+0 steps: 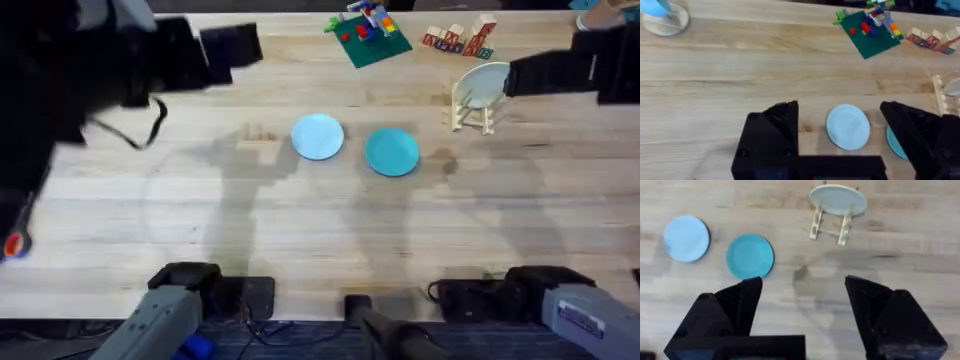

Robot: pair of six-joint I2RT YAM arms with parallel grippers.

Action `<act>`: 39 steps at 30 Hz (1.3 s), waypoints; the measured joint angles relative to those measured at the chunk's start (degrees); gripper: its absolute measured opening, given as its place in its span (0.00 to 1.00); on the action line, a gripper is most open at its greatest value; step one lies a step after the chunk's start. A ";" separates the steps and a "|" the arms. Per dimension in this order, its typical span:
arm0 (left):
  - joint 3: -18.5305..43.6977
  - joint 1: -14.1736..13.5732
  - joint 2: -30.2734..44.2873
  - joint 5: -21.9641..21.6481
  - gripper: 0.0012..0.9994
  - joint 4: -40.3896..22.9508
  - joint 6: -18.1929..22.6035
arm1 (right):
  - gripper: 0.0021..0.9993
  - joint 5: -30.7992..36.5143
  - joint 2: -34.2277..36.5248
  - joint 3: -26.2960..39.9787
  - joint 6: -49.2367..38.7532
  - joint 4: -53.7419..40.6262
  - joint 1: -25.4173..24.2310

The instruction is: Pick up the plates from the table one by one and place each into a slot on the dish rack.

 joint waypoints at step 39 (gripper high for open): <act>12.80 -4.28 24.71 17.67 0.76 -16.25 -4.71 | 1.00 -0.02 9.77 10.97 11.80 -6.90 0.00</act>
